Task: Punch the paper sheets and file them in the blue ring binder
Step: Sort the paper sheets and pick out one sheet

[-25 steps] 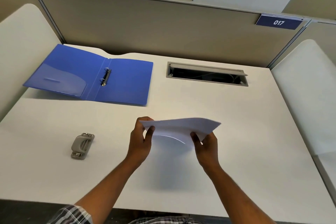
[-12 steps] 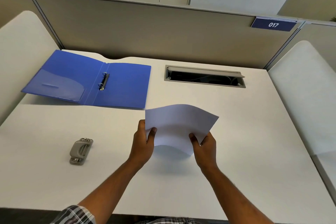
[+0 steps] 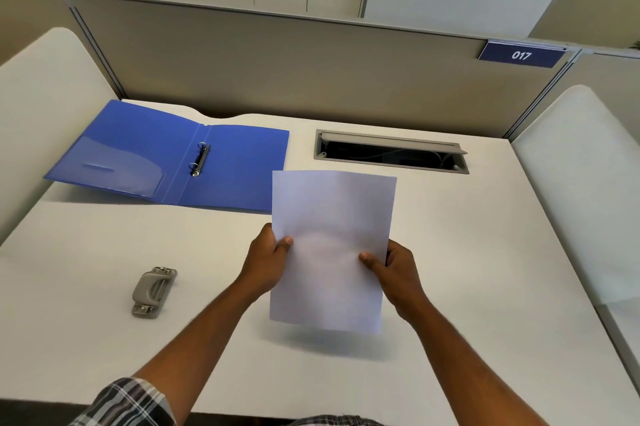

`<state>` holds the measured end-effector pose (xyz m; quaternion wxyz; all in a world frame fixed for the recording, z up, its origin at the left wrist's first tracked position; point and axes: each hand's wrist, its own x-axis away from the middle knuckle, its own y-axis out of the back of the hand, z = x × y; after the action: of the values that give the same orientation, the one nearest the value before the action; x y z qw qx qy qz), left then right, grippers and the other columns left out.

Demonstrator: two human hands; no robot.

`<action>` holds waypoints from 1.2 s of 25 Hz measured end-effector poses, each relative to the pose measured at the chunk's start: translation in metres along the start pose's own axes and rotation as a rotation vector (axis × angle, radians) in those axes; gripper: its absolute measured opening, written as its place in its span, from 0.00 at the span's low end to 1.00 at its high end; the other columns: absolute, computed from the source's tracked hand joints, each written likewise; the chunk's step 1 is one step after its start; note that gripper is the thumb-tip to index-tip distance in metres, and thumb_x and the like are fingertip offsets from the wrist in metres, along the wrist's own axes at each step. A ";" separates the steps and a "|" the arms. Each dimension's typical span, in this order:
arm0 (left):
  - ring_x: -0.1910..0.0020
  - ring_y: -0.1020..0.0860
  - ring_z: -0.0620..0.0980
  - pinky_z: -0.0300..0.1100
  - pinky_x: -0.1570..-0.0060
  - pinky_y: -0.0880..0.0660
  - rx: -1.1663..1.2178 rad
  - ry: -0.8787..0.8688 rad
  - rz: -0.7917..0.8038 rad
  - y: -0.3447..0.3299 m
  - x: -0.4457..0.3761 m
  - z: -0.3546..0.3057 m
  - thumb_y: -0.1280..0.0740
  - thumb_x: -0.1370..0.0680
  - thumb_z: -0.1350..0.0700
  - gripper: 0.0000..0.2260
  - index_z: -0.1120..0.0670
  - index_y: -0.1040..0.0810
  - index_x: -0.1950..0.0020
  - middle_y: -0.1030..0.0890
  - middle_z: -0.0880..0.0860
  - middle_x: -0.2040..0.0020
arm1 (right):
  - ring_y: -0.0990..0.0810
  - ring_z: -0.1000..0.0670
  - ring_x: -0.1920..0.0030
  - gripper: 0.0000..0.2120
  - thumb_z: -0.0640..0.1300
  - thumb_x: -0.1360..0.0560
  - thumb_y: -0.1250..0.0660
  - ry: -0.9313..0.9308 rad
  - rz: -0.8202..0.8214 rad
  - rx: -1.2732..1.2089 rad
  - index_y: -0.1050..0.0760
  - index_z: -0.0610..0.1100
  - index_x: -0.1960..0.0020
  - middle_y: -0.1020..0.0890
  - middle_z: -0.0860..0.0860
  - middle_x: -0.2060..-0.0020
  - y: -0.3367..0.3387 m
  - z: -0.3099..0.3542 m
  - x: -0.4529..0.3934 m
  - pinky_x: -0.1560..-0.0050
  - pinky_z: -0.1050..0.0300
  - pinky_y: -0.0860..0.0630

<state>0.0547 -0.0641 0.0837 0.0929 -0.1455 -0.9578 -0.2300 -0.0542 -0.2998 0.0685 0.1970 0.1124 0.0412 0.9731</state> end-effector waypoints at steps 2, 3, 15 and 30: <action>0.42 0.23 0.55 0.49 0.43 0.25 0.002 0.050 0.033 0.001 -0.002 0.000 0.40 0.17 0.55 0.12 0.55 0.28 0.35 0.22 0.53 0.38 | 0.12 0.44 0.48 0.10 0.42 0.23 0.25 -0.038 0.054 -0.071 0.17 0.47 0.42 0.12 0.49 0.48 0.001 0.001 -0.001 0.48 0.46 0.15; 0.42 0.23 0.54 0.49 0.42 0.25 0.001 0.068 0.044 0.001 -0.001 0.001 0.40 0.17 0.55 0.12 0.55 0.28 0.34 0.22 0.53 0.37 | 0.12 0.43 0.48 0.11 0.42 0.23 0.25 -0.049 0.050 -0.089 0.18 0.45 0.41 0.12 0.48 0.47 -0.001 0.000 -0.002 0.47 0.45 0.16; 0.41 0.23 0.55 0.50 0.39 0.25 -0.008 0.195 0.071 0.005 0.007 0.024 0.40 0.18 0.54 0.14 0.56 0.28 0.34 0.21 0.53 0.37 | 0.12 0.43 0.52 0.07 0.42 0.25 0.24 -0.149 0.073 -0.019 0.15 0.45 0.46 0.11 0.48 0.52 -0.012 -0.022 0.004 0.50 0.45 0.15; 0.48 0.22 0.63 0.52 0.48 0.25 -0.404 0.195 -0.420 0.103 0.007 0.113 0.33 0.23 0.60 0.04 0.58 0.22 0.50 0.18 0.59 0.51 | 0.14 0.44 0.55 0.09 0.38 0.25 0.24 -0.243 0.083 -0.103 0.16 0.40 0.46 0.12 0.42 0.51 -0.032 -0.046 0.009 0.53 0.49 0.17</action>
<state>0.0683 0.0780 0.0294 0.1042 0.0629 -0.8884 -0.4426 -0.0607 -0.2682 0.0219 0.1657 0.2208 -0.0377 0.9604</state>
